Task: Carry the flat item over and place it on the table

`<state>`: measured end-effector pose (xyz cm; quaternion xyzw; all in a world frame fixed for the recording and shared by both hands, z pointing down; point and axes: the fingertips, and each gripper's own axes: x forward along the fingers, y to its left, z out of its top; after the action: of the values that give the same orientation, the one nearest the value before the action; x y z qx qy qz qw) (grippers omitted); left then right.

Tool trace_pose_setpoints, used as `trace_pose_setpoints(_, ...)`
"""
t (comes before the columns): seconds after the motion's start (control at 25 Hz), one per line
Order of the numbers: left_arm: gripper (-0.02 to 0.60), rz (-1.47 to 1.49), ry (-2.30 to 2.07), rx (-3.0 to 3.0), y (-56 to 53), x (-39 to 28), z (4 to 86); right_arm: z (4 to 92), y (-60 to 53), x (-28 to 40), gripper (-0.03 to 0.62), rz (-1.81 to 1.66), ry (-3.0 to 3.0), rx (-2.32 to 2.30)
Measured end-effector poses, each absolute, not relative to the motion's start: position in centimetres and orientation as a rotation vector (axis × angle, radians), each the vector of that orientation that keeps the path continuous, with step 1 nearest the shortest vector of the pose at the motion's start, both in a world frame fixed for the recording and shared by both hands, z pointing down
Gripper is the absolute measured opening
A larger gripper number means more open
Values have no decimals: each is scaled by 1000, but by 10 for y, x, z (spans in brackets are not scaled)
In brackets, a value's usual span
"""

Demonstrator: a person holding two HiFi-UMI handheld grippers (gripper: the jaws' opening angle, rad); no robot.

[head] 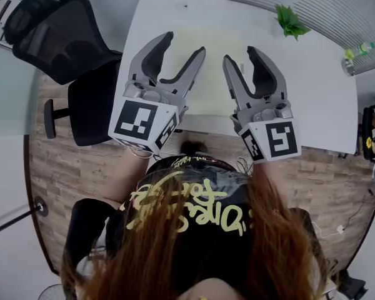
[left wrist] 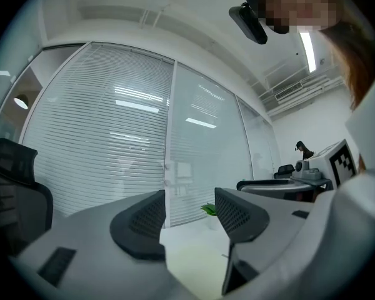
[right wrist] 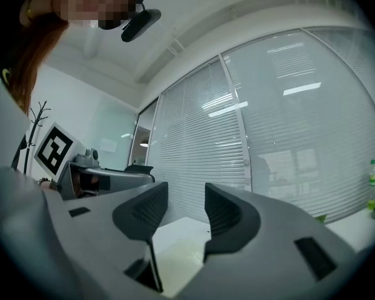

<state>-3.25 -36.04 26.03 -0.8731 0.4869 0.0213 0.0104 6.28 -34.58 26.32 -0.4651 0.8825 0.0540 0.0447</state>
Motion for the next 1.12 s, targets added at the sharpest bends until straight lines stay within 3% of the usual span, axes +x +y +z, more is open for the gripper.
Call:
trace_pose_setpoints(0.28,124,78,1558,-2724,-360,-33,267,263,-346,63,52,127,2666,-1389)
trace_pose_setpoints(0.64,0,105,1593,-2714,-360,-35,271,265,-348,60,11,94,2654,-1377)
trace_pose_setpoints(1.12,-5,122,1561,-2692,-356,-35,268,263,-343,55,3,125,2662,-1361)
